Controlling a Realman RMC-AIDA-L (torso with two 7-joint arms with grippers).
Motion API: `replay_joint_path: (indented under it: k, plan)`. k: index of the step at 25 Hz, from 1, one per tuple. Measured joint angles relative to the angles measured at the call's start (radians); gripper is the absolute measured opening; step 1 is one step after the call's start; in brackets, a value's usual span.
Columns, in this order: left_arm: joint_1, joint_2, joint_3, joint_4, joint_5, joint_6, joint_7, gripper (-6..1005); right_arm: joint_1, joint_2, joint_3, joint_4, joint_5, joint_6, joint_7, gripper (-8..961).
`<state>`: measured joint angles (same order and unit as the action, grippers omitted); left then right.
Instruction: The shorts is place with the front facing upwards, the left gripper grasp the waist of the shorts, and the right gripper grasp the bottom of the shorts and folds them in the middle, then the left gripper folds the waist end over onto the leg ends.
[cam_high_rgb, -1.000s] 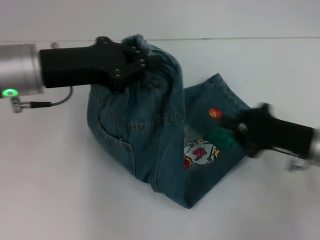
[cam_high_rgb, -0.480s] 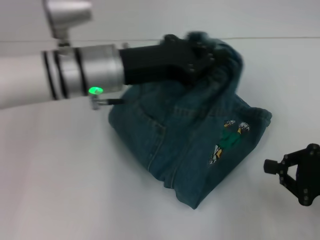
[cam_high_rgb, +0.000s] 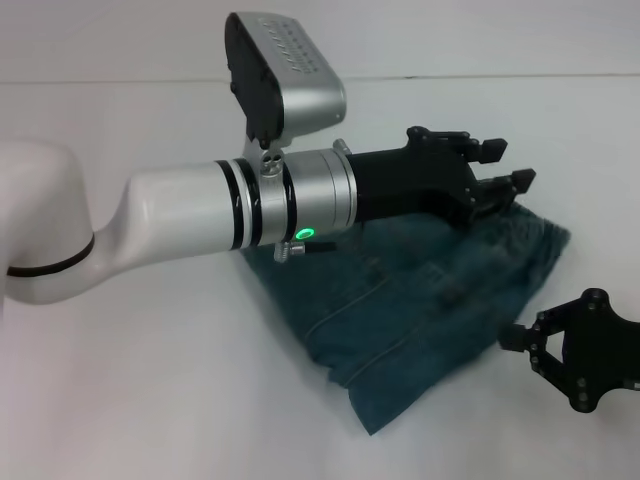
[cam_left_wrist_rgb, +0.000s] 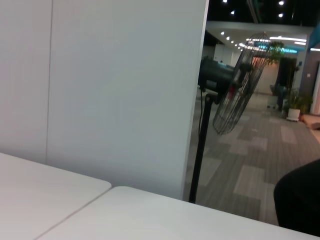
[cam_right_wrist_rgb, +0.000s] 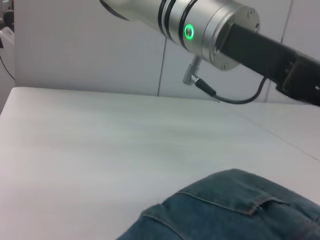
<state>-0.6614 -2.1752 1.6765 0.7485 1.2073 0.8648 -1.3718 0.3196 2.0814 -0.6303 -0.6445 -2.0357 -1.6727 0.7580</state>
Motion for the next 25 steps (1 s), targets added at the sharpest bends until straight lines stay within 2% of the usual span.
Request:
replay_joint_path:
  k: [4,7,13,15,19,20,21,25]
  plan:
    - [0.015,0.002,-0.011,0.001,0.005,0.030,0.003,323,0.006,-0.001,-0.002,0.000,-0.007,-0.008,0.008,0]
    - [0.059,0.008,-0.080,0.007,0.020,0.133,0.033,453,0.007,-0.004,-0.002,-0.001,-0.012,-0.010,0.016,-1]
    - [0.204,0.007,-0.340,-0.023,0.147,0.435,0.196,726,0.008,-0.022,-0.002,-0.006,-0.061,-0.084,0.046,0]
    - [0.256,0.007,-0.468,-0.070,0.224,0.579,0.275,805,-0.004,-0.026,0.005,-0.024,-0.074,-0.132,0.041,0]
    - [0.324,0.013,-0.683,-0.139,0.397,0.781,0.359,923,-0.037,-0.014,0.008,-0.092,-0.076,-0.175,0.067,12]
    - [0.324,0.013,-0.683,-0.139,0.397,0.781,0.359,923,-0.042,-0.010,0.008,-0.103,-0.076,-0.177,0.078,23]
    - [0.363,0.013,-0.790,-0.146,0.506,0.847,0.368,923,-0.046,-0.007,0.009,-0.112,-0.077,-0.181,0.089,34]
    - [0.429,0.007,-0.907,-0.150,0.632,0.924,0.409,923,-0.060,-0.001,0.009,-0.120,-0.077,-0.204,0.107,78]
